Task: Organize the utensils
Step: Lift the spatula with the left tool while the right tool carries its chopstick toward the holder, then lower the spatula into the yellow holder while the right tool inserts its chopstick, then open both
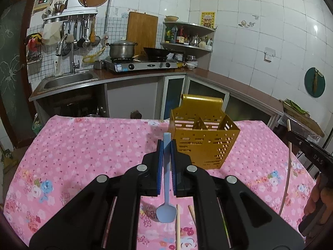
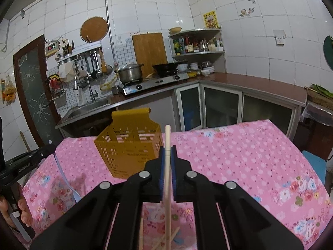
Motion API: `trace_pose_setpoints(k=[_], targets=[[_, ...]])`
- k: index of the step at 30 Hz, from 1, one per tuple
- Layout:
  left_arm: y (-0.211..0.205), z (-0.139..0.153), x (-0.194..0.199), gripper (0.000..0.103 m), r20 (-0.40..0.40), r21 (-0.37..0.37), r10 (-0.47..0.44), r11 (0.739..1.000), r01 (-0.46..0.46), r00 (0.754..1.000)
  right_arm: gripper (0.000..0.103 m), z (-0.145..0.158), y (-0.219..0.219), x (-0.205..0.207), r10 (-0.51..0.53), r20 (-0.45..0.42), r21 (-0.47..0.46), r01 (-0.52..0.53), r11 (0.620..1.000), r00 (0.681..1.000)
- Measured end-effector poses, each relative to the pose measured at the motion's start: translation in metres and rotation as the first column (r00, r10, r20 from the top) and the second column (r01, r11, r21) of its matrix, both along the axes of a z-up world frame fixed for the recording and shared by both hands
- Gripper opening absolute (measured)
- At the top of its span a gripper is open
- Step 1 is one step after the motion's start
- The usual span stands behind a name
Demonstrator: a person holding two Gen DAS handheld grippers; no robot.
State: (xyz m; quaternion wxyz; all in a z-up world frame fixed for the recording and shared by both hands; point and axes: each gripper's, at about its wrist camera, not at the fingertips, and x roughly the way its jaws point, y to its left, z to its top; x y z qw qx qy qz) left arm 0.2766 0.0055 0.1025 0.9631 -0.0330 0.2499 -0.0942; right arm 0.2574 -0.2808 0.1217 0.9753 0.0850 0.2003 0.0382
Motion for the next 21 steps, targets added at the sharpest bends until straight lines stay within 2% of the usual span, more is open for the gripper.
trace_pose_setpoints(k=[6,11,17,21], targets=[[-0.006,0.021,0.011,0.006,0.036,0.0,-0.001,1.0,0.001,0.999,0.006,0.025,0.007,0.015,0.012,0.067,0.008,-0.012,1.0,0.998],[-0.009,0.051,0.023,0.006,0.091,-0.005,-0.001,1.0,0.001,0.996,0.006,0.055,0.013,0.034,0.032,0.136,0.009,-0.033,0.999,0.99],[-0.017,0.091,0.053,0.006,0.154,-0.015,0.009,1.0,-0.007,0.988,0.006,0.092,0.024,0.064,0.048,0.224,0.022,-0.054,0.998,0.973],[-0.025,0.106,0.071,0.006,0.174,-0.022,0.008,1.0,-0.004,0.985,0.006,0.103,0.026,0.092,0.034,0.273,0.047,-0.049,0.998,0.961]])
